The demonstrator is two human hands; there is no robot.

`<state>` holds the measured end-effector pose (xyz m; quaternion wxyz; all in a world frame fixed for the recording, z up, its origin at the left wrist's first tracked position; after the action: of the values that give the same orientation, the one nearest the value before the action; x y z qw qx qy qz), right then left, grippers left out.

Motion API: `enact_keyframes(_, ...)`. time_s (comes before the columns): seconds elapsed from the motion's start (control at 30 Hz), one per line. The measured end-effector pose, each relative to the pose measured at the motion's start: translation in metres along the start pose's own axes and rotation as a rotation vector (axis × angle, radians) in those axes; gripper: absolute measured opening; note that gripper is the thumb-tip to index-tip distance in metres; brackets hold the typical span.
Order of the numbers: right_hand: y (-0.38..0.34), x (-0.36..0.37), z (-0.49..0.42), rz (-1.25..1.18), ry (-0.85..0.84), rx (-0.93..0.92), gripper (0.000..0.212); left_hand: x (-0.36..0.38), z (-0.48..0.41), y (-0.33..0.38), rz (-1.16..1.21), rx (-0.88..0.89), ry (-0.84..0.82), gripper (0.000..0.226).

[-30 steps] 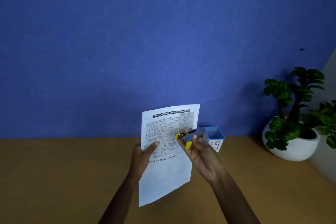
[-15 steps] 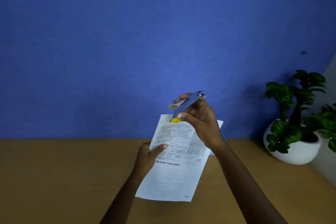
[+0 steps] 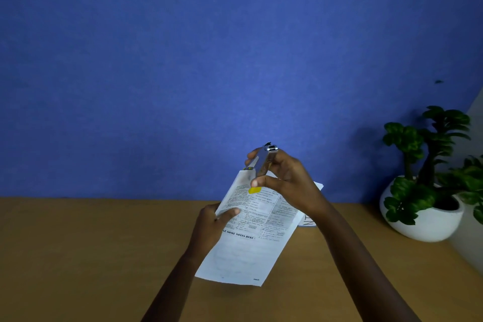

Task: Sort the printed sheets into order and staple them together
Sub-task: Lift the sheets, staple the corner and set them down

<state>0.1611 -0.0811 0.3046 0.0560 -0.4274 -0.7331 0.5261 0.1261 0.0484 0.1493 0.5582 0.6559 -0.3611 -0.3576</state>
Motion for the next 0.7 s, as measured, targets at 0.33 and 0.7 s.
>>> enact_keyframes(0.33, -0.002, 0.006, 0.003, 0.076, 0.093, 0.018, 0.036, 0.004, 0.005, 0.0, -0.058, -0.003, -0.016, 0.01)
enact_keyframes(0.7, -0.001, 0.012, 0.009, 0.133, 0.186, 0.012, 0.039, 0.01, 0.01, -0.003, -0.052, -0.002, -0.027, 0.008)
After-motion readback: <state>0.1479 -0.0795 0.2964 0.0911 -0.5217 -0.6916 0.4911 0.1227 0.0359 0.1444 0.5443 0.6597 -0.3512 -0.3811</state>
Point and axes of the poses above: each hand's wrist, its own z-axis away from the middle knuckle, its own x-axis out of the palm, y = z × x, the point moved 9 cm from there along -z, towards the middle knuckle, and after that the axes turned 1 degree about z, right-handed, at the moved point
